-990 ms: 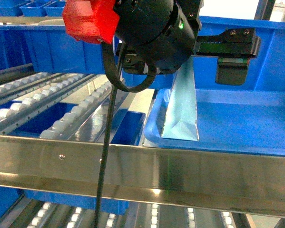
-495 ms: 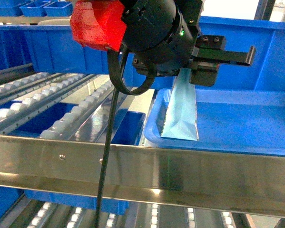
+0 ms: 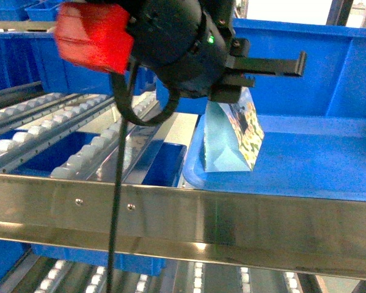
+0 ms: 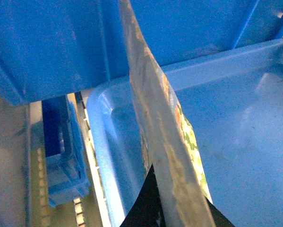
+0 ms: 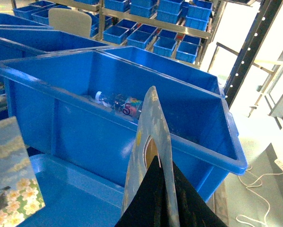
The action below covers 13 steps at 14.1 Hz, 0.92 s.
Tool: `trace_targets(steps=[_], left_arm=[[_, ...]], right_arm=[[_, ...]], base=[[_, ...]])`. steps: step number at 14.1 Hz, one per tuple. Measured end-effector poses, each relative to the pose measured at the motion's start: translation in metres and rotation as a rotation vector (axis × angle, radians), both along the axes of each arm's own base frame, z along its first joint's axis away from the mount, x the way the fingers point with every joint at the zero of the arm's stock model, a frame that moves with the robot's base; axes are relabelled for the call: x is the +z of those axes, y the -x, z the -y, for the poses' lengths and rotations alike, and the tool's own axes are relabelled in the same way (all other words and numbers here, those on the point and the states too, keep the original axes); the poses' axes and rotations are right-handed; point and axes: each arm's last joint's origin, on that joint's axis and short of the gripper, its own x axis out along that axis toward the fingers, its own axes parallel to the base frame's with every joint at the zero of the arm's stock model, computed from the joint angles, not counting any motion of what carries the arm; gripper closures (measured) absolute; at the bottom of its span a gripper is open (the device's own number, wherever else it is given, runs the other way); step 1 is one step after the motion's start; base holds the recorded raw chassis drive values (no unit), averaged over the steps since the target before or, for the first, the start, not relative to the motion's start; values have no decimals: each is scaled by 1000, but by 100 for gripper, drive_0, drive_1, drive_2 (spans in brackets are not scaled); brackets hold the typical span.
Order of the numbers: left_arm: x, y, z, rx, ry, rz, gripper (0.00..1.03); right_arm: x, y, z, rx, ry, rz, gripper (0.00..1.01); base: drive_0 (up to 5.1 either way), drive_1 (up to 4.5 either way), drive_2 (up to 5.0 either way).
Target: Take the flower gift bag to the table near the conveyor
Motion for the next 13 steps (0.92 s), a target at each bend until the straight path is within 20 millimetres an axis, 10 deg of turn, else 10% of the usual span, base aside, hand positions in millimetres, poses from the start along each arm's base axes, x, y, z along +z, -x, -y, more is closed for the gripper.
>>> trace_targets(steps=[3,9,13], left_arm=[[57,27,-30,99,128,142,101],[98,89,-70,217,231,210,101],[82,99,-89,263,196,151,101]], right_arm=[[0,0,0,0,0,0,99],[0,0,0,0,0,0,99],[0,0,0,0,0,0,99]], base=[[0,0,0],[0,0,0],[0,0,0]])
